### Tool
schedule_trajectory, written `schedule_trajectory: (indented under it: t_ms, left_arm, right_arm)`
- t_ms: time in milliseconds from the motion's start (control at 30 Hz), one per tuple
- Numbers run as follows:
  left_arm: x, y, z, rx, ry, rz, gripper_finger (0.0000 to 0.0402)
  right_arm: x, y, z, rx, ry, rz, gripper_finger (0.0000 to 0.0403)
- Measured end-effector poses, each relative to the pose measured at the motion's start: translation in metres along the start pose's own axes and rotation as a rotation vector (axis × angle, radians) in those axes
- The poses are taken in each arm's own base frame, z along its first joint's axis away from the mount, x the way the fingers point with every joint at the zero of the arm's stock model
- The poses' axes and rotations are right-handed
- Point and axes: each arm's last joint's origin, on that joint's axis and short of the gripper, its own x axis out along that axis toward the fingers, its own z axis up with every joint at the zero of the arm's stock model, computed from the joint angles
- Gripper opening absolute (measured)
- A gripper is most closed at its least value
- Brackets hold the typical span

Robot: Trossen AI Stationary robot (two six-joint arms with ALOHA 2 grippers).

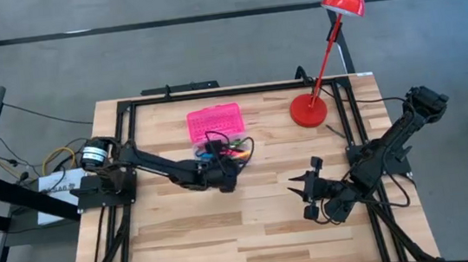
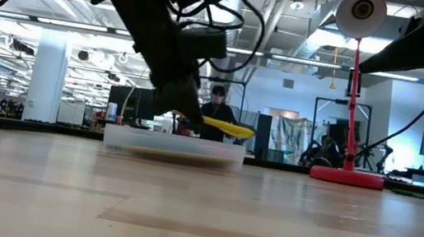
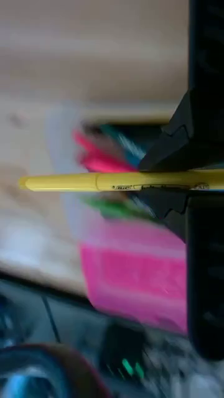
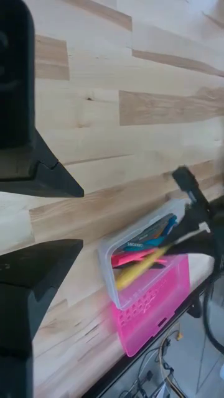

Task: Pick & place school supplies into a supply box
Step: Put the yellow pen into the pink supply box, then put the green crayon into the pink supply box

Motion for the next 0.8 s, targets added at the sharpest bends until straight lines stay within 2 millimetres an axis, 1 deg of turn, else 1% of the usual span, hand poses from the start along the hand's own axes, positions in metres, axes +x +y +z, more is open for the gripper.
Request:
schedule_trajectory:
  t_ms: [100, 167, 400, 600, 800]
  left_arm:
    - [0.0, 0.003, -0.007, -0.009, 0.057, 0.095, 0.0022]
    - [0.0, 0.004, -0.011, -0.012, 0.089, 0.126, 0.0022]
    - [0.001, 0.007, -0.018, -0.014, 0.144, 0.13, 0.0027]
    - [0.001, 0.006, -0.018, 0.015, 0.152, 0.084, 0.0059]
    - [0.004, 0.01, -0.018, 0.015, 0.16, 0.101, 0.0099]
  right_arm:
    - [0.0, 0.0, 0.0, 0.001, 0.0, 0.0, 0.0112]
    - [0.0, 0.0, 0.0, 0.001, 0.0, 0.0, 0.0112]
    - [0.0, 0.0, 0.0, 0.001, -0.001, 0.0, 0.0112]
    - [0.0, 0.0, 0.0, 0.002, -0.001, 0.0, 0.0112]
    - [0.0, 0.0, 0.0, 0.002, -0.001, 0.0, 0.0112]
